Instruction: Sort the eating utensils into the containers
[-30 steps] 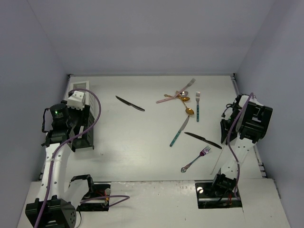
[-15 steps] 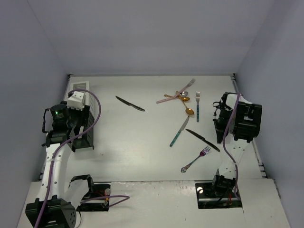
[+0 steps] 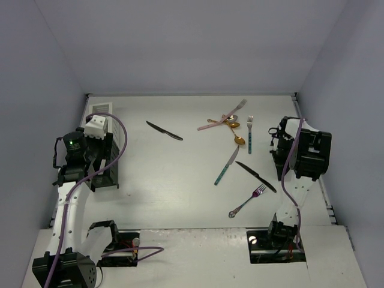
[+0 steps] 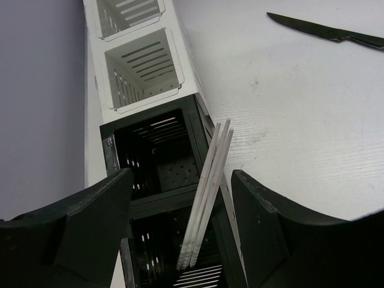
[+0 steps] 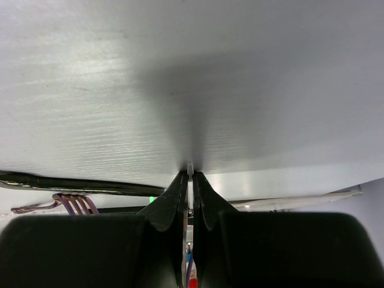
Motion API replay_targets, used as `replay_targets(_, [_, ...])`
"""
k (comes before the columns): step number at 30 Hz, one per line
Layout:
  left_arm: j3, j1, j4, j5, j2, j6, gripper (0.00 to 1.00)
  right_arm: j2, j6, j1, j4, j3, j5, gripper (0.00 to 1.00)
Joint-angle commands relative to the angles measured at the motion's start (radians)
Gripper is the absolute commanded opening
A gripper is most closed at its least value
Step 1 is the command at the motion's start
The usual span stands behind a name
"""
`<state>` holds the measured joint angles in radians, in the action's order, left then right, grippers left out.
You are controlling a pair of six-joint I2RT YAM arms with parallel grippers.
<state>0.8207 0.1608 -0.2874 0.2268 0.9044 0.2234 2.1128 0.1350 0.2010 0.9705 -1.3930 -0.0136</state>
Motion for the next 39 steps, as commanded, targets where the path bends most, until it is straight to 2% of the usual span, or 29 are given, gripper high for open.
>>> replay_targets(1, [0.042,0.0,0.036,-0.008,-0.017,-0.003,0.62,-0.042,0.049,-0.022,-0.187,-0.06,-0.026,0.0])
replay_targets(13, [0.087,0.002,-0.007,0.036,0.009,-0.009,0.67,-0.135,0.201,-0.093,-0.112,-0.35,0.133,0.0])
replay_targets(17, [0.114,-0.001,-0.036,0.097,0.016,-0.018,0.74,-0.142,0.227,-0.126,-0.077,-0.46,0.191,0.0])
replay_targets(21, [0.149,-0.001,-0.065,0.262,0.022,-0.039,0.81,-0.151,0.236,-0.152,-0.052,-0.553,0.225,0.0])
replay_targets(24, [0.173,-0.016,-0.061,0.524,0.027,-0.118,0.84,-0.168,0.238,-0.194,-0.035,-0.622,0.266,0.0])
replay_targets(27, [0.172,-0.114,-0.033,0.584,0.037,-0.187,0.85,-0.193,0.24,-0.224,-0.024,-0.669,0.294,0.0])
replay_targets(30, [0.154,-0.224,0.045,0.582,0.036,-0.27,0.85,-0.23,0.239,-0.261,-0.026,-0.708,0.316,0.0])
replay_targets(33, [0.144,-0.274,0.13,0.582,0.051,-0.364,0.85,-0.264,0.225,-0.277,-0.025,-0.758,0.349,0.0])
replay_targets(39, [0.195,-0.322,0.172,0.635,0.11,-0.459,0.85,-0.309,0.154,-0.316,-0.026,-0.868,0.47,0.0])
